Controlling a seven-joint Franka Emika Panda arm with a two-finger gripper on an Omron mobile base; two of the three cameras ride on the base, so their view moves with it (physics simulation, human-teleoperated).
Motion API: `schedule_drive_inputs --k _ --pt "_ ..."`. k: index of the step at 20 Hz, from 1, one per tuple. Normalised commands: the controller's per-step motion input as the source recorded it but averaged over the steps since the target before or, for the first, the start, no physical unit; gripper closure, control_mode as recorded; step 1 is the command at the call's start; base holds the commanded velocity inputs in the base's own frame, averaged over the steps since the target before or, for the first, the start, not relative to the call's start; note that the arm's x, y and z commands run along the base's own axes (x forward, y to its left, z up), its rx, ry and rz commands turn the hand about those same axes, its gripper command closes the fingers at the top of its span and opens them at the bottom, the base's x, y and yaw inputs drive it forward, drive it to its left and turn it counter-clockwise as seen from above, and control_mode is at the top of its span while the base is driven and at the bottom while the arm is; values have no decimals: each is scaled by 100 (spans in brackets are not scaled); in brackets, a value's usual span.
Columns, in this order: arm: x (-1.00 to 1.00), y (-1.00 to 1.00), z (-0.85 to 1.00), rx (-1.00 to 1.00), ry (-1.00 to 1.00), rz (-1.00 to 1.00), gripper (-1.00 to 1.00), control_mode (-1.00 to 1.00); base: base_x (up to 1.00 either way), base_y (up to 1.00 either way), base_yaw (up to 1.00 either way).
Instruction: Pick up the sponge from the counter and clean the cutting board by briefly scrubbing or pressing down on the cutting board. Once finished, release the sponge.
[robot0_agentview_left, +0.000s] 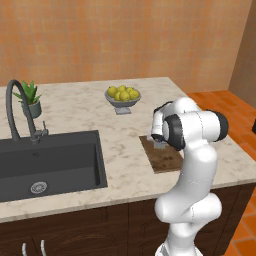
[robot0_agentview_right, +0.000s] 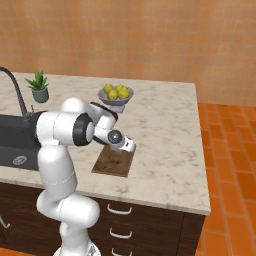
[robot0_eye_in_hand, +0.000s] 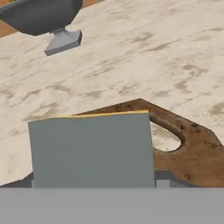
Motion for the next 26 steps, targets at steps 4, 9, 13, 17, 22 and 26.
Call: schedule_drive_inputs --k 4,9,13,17,22,26 --pt "-71 -8 2 -1 -2 8 100 -100 0 0 0" --pt "-60 -13 0 -4 1 7 100 -100 0 0 0" --pt "-48 -18 0 -12 6 7 100 -100 0 0 0" --pt "-48 -24 -1 -13 8 8 100 -100 0 0 0" --pt "-67 -20 0 -12 14 11 100 -100 0 0 0" --pt "-81 -12 -6 -9 11 10 100 -100 0 0 0"
